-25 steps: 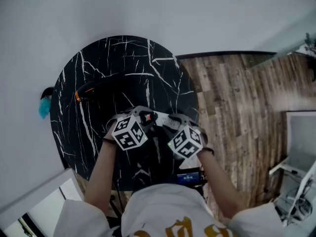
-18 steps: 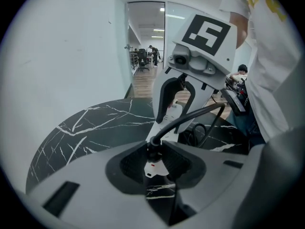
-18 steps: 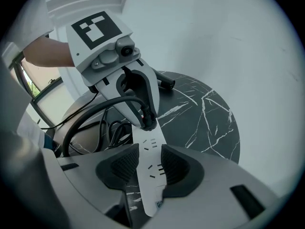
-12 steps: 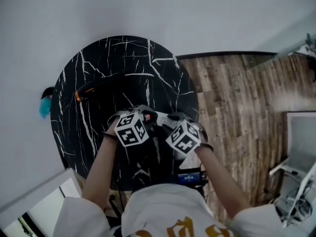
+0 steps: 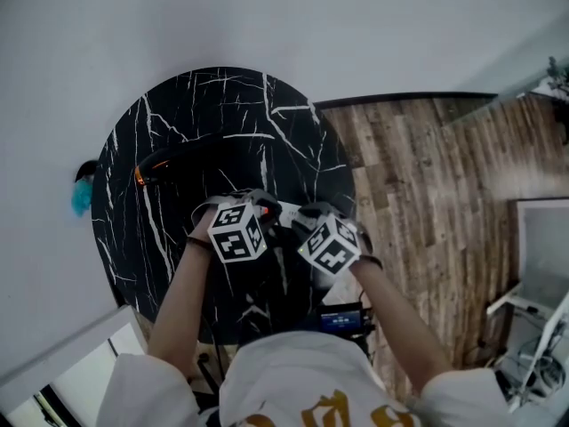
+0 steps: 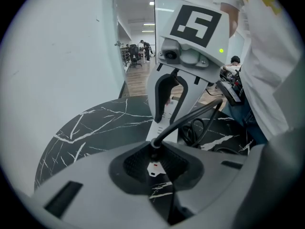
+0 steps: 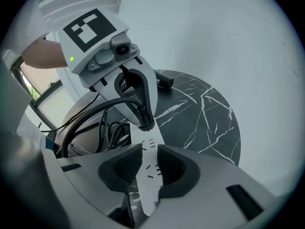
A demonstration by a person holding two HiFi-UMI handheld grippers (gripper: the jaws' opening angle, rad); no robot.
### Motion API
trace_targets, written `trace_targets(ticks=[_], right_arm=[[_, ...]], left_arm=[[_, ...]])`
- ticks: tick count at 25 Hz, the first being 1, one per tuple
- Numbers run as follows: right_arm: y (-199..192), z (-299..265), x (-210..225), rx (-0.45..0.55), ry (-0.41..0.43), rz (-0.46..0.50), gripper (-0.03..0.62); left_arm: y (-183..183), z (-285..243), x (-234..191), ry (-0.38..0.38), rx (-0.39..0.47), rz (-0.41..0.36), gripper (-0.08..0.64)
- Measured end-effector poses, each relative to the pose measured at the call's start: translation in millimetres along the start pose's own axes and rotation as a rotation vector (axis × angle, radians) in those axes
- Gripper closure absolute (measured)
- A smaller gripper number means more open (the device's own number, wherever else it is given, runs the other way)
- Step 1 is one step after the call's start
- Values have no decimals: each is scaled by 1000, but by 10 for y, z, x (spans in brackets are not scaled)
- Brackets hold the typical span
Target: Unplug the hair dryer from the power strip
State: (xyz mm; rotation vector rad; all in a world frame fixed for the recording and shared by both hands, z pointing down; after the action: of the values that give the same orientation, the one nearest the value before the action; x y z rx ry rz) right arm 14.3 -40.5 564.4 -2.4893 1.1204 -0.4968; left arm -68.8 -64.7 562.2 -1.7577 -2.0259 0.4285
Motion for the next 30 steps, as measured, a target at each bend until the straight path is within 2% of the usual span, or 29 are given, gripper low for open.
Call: trace_targets(ticks=[6,12,18,23,28,30], right_arm=[[24,-27,14,-45,27,28,497],[9,-38,-10,-41,-15,33,498],[67,-55,-15,-84,-9,24,499],[56,-65,-22,-121,-8,18,503],[53,-76,-46,-103,-26,28,505],[41,-88,-33,-109,-21,12,505]], left_arm=[[-20,-29,-6,-23,-2,43,502],[15,-47,-19,-71,-60,-16,502],[9,-41,-15,-51,-45,-23,502],[31,-61,18,-13,-74,-46,503],[-12,-49,-60,-148,-40,54,502],[-12,-46,-82,-147,-41,59,502]])
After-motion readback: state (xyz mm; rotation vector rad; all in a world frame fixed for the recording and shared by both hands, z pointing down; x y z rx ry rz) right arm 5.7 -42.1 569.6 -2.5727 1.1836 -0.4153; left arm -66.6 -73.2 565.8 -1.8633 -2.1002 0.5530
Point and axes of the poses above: the fingertips, and each gripper's own axes: z backward along the fingers, x to its right, y out of its top, the point moved 5 cm from there along z, backward along the fingers, and after that the axes turned 10 degrees about -z, right-handed, at the moved point
